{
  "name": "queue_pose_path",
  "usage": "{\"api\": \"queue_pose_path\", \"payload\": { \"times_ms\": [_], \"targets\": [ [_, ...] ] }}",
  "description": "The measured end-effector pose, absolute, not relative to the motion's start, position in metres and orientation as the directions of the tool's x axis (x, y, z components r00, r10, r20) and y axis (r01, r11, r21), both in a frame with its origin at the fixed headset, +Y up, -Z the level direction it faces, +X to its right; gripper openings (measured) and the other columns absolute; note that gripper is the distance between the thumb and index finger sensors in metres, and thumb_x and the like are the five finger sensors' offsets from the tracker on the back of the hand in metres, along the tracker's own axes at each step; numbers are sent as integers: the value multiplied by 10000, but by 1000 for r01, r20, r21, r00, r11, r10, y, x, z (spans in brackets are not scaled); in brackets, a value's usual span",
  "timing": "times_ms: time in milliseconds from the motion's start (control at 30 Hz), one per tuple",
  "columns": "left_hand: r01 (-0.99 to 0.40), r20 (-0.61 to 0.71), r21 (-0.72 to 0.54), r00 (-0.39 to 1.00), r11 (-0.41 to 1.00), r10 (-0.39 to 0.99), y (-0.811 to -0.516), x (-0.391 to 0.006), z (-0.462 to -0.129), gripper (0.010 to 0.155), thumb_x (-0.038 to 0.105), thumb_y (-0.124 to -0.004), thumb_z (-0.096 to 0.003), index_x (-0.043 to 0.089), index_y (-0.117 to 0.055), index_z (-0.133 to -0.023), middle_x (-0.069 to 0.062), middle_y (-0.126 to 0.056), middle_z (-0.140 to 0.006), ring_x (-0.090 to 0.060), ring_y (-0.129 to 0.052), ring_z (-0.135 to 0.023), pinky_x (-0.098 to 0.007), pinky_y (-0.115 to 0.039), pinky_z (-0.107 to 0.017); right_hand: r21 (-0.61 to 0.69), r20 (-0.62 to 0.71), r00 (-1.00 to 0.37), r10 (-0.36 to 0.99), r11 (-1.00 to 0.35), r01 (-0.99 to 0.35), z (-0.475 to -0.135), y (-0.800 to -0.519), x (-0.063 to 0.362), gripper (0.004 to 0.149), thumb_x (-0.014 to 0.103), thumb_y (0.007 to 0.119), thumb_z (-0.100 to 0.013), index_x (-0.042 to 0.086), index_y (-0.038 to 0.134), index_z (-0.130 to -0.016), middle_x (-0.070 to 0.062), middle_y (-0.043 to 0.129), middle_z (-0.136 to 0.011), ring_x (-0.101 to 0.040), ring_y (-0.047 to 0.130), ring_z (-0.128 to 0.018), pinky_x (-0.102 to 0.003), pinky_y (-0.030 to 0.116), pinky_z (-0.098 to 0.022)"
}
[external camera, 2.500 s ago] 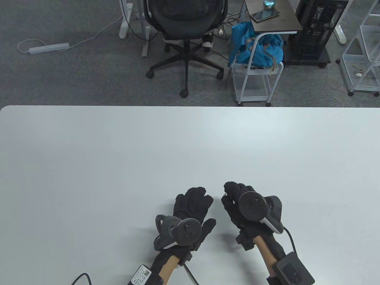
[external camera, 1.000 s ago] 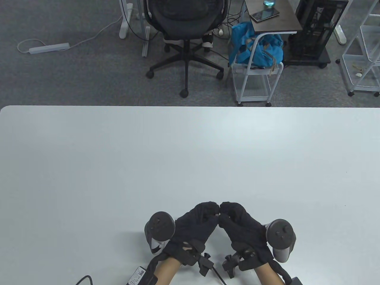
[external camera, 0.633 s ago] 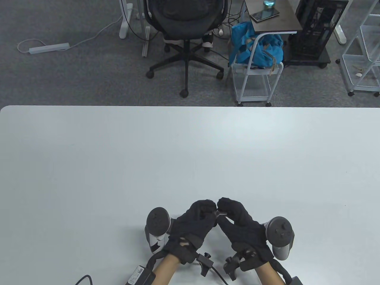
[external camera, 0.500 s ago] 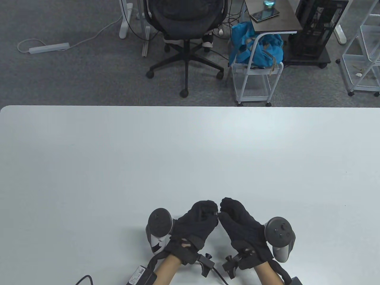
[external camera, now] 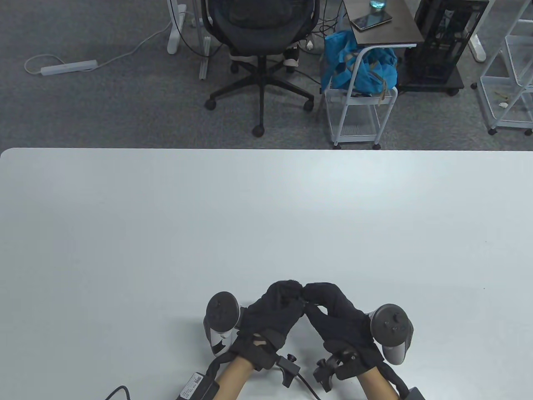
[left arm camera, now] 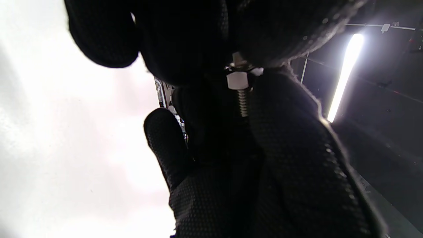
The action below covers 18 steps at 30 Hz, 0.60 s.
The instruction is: Unscrew nut from screw
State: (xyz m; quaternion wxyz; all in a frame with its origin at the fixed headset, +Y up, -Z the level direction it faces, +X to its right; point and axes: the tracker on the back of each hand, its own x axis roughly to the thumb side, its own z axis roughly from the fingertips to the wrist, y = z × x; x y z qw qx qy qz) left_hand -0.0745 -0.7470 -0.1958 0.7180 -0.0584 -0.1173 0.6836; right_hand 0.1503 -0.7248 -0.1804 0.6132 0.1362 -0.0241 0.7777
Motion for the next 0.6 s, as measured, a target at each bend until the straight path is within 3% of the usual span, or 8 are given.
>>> {"api": "queue_pose_path", "payload": {
  "times_ms": [100, 200, 300, 367, 600],
  "targets": [
    [-967, 99, -245, 50, 73, 994, -748, -74, -196, 491, 364, -855, -479, 218, -751, -936, -150, -886, -845, -283, -970, -607, -589, -801, -563, 89, 217, -189, 958, -213, -973, -181, -730, 152, 603, 442, 759, -543, 160, 628, -1060, -216, 693, -992, -458, 759, -821, -678, 618, -622],
    [-966, 110, -245, 58, 83, 992, -748, -73, -196, 490, 358, -856, -479, 222, -749, -937, -152, -879, -853, -286, -965, -616, -592, -794, -569, 55, 134, -289, 948, -298, -953, -180, -735, 154, 656, 519, 721, -542, 74, 670, -1021, -215, 835, -869, -459, 867, -699, -681, 670, -570],
    [-965, 119, -240, 74, 101, 990, -748, -72, -195, 489, 356, -856, -479, 226, -748, -938, -152, -874, -858, -287, -960, -619, -591, -793, -570, 46, 172, -308, 936, -320, -946, -181, -734, 151, 555, 484, 736, -537, 73, 787, -906, -113, 962, -670, -351, 974, -514, -618, 776, -512],
    [-967, 114, -236, 69, 95, 991, -748, -73, -195, 490, 364, -856, -479, 230, -751, -939, -147, -877, -854, -284, -961, -613, -588, -791, -566, 20, 186, -303, 935, -312, -950, -180, -732, 149, 536, 444, 762, -527, 55, 785, -896, -93, 961, -632, -322, 976, -472, -598, 796, -501],
    [-967, 95, -237, 70, 91, 993, -749, -74, -196, 492, 379, -851, -484, 218, -755, -939, -144, -891, -836, -281, -968, -593, -586, -796, -554, 71, 251, -289, 924, -315, -946, -180, -728, 147, 504, 339, 808, -522, 142, 705, -975, -114, 870, -793, -351, 908, -643, -614, 739, -580]
  ]
}}
